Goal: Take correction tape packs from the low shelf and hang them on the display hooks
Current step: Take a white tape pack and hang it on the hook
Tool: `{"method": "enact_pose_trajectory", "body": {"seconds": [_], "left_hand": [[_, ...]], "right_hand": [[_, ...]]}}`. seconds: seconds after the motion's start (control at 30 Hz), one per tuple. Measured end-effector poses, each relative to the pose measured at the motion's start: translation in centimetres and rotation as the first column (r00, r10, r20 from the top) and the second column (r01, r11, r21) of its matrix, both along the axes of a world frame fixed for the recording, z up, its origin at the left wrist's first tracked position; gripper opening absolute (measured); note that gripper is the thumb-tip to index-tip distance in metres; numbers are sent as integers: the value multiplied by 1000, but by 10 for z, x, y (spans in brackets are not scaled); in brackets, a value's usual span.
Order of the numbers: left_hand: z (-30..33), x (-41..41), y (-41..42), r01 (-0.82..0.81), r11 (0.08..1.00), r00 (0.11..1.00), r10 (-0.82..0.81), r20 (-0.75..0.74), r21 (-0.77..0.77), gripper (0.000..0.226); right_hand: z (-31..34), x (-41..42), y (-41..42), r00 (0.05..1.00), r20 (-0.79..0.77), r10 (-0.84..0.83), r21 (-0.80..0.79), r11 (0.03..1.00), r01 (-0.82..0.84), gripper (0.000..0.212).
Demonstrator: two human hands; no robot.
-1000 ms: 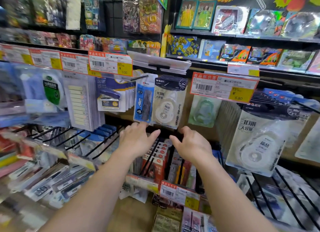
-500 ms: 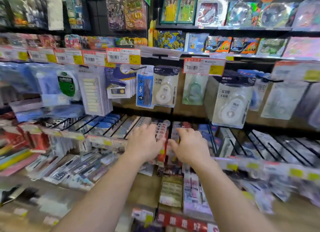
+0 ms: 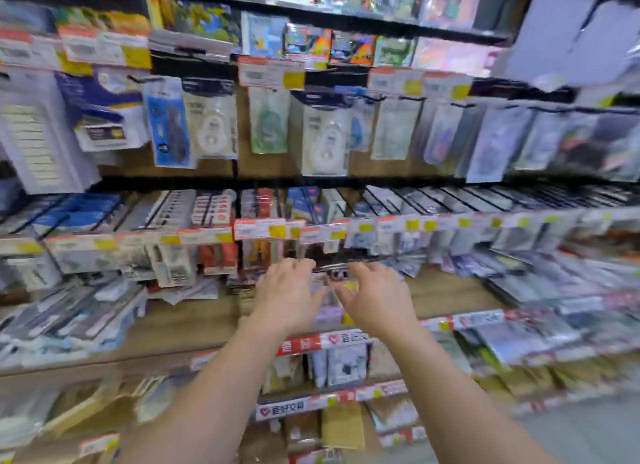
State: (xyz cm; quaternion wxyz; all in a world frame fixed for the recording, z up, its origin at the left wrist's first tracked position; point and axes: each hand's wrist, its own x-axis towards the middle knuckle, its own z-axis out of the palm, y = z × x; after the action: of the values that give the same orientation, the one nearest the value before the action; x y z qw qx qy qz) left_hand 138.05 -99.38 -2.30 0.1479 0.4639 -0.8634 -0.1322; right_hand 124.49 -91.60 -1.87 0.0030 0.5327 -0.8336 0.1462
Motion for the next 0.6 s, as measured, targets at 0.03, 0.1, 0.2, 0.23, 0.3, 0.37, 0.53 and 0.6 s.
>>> {"method": "enact_pose_trajectory", "body": {"seconds": [0.03, 0.1, 0.2, 0.23, 0.3, 0.37, 0.53, 0.6], "left_hand": [[0, -11, 7, 22, 1000, 1000, -22, 2, 3, 52], [-2, -38, 20, 75, 997, 997, -75, 20, -4, 52], [-9, -85, 43, 169, 986, 985, -169, 25, -4, 54], [-11, -103, 52, 202, 979, 979, -202, 32, -8, 54], [-15, -137, 71, 263, 965, 963, -261, 62, -22, 56], [-18, -173, 90, 305, 952, 950, -302, 75, -32, 56], [-29, -271, 137, 354, 935, 934, -355, 33, 35, 58], [-29, -306, 155, 350, 934, 936, -352, 19, 72, 58]], "right_hand": [[-1, -9, 11, 1000, -14, -28, 5, 1000, 28, 50], [-2, -29, 34, 996, -26, -82, 14, 996, 83, 50], [-5, -66, 69, 986, 1, -169, 9, 986, 169, 51], [-7, -80, 80, 980, 6, -197, 8, 980, 196, 51], [-10, -110, 104, 969, 0, -246, 8, 969, 245, 52], [-13, -142, 128, 959, -7, -285, 15, 958, 285, 52], [-21, -233, 183, 941, 23, -338, 9, 941, 338, 52], [-21, -268, 202, 938, 14, -345, 17, 938, 345, 51]]}}
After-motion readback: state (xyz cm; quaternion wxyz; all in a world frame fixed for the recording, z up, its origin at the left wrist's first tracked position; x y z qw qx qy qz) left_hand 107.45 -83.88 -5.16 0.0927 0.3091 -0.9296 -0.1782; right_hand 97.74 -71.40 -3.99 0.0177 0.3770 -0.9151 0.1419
